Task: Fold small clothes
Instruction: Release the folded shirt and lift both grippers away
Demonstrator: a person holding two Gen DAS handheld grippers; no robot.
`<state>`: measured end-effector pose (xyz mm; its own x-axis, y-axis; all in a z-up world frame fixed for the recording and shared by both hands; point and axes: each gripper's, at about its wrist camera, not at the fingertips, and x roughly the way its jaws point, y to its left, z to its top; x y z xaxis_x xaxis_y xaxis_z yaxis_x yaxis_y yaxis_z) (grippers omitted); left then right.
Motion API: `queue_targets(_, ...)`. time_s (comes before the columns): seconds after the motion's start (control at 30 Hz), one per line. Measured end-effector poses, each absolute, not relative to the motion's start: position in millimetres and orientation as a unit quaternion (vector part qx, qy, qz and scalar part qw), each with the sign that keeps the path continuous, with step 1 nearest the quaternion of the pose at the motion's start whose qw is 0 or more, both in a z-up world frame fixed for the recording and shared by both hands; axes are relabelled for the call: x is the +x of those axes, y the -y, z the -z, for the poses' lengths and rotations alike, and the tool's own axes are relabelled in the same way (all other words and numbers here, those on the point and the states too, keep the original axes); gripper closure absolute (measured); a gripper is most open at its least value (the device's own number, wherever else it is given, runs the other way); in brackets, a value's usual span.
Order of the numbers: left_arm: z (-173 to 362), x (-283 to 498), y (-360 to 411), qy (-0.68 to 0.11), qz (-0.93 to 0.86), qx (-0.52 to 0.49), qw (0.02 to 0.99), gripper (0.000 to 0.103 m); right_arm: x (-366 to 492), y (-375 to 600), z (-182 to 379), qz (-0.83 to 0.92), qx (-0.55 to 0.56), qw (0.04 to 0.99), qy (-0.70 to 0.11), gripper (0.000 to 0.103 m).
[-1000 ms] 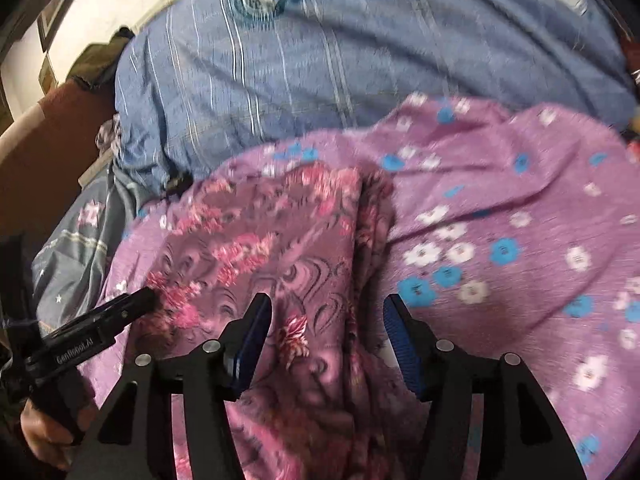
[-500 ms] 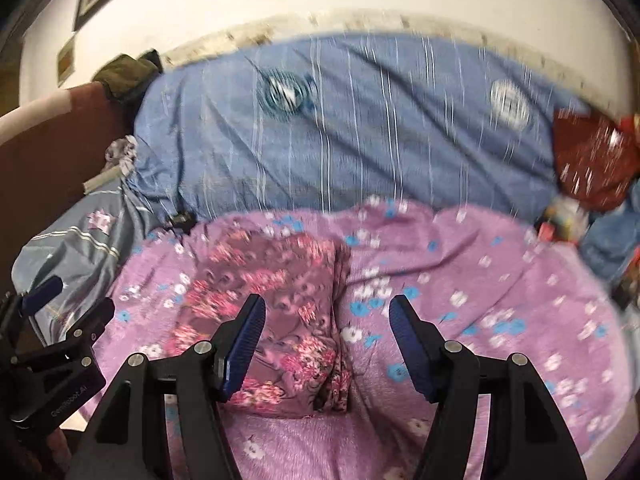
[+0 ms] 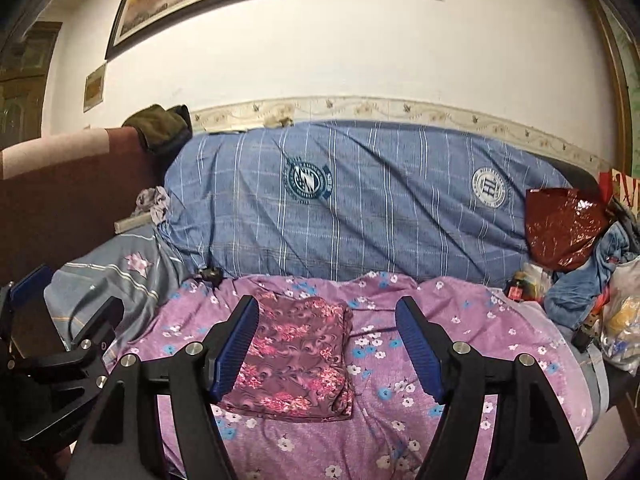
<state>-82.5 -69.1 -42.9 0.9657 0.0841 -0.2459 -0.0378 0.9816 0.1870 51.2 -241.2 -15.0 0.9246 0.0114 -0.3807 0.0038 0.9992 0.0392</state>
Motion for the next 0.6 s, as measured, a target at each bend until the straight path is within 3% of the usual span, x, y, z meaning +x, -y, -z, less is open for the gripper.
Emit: queue_targets(0.6, 23.1, -98.7, 54.0, -0.119, -0.043, 0.060, 0.990, 0.003, 18.0, 236.5, -7.3, 0.002, 0.016, 0.986, -0.164, 0.029)
